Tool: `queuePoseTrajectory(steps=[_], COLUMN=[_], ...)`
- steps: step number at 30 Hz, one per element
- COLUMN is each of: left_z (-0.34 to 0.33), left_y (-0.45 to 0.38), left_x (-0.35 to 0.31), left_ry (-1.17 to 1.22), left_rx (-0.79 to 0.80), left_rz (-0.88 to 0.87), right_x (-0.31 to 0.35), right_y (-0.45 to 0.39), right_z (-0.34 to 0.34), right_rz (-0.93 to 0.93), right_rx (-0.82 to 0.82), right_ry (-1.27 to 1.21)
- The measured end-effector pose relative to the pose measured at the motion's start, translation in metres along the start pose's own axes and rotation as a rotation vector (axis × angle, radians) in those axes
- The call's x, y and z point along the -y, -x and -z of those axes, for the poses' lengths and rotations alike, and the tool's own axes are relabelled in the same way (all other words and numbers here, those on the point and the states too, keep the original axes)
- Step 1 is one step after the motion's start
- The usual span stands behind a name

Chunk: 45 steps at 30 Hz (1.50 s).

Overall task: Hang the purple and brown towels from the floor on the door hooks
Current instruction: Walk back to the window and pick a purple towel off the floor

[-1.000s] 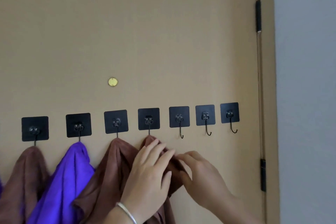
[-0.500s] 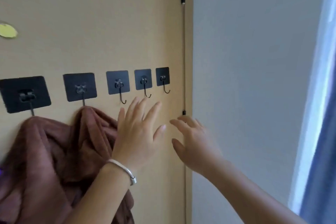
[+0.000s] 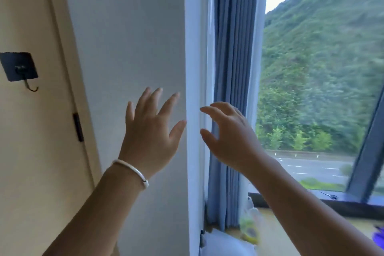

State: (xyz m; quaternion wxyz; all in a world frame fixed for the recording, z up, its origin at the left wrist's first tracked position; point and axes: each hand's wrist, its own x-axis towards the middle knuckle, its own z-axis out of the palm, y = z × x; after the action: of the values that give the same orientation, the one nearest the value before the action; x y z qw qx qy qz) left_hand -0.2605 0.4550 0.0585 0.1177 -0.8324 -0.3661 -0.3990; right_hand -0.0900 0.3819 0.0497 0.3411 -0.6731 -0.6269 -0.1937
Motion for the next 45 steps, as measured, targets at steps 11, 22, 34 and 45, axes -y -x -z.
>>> queuePoseTrajectory(steps=[11, 22, 34, 45], left_z=[-0.067, -0.106, -0.126, -0.152], left_y=[-0.027, 0.000, 0.049, 0.056], left_x=[-0.266, -0.556, -0.820, -1.064], left_ry=[0.272, 0.585, 0.907, 1.154], left_rx=[0.067, 0.111, 0.231, 0.249], left_rz=[-0.281, -0.534, -0.905, -1.139], right_x=[-0.193, -0.345, -0.432, -0.544], right_y=[0.120, 0.278, 0.429, 0.512], right_z=[0.173, 0.354, 0.508, 0.637], right_rz=[-0.295, -0.552, -0.912, -1.163], right_rx=[-0.112, -0.176, -0.246, -0.266], right_ry=[0.232, 0.463, 0.762, 1.049])
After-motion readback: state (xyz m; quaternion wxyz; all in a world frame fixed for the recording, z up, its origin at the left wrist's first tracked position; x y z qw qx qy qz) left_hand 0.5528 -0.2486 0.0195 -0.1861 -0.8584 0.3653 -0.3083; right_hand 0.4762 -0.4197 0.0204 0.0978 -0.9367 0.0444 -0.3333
